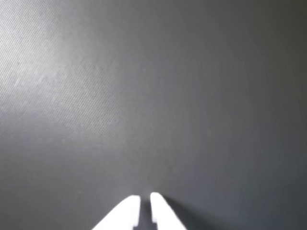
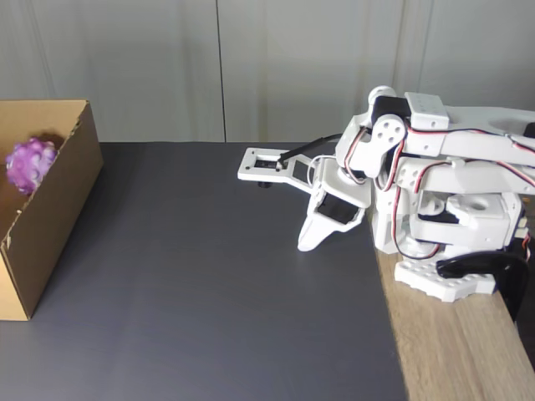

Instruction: Grasp a ball and put it in the box.

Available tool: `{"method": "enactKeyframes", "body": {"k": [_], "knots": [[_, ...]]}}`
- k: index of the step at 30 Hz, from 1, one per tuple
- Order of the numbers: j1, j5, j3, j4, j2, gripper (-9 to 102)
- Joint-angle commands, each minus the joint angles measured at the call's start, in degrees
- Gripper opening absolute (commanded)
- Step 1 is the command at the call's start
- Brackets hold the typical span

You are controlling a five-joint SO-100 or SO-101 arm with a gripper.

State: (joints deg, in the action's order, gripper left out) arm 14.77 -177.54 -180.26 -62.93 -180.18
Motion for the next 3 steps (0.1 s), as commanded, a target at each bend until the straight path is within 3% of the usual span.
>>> {"method": "enactKeyframes", "body": {"k": [1, 3], "knots": [[0.09, 0.26, -0.09, -1.32, 0.7, 3], [0.09, 0.26, -0.09, -1.32, 0.7, 3]]}}
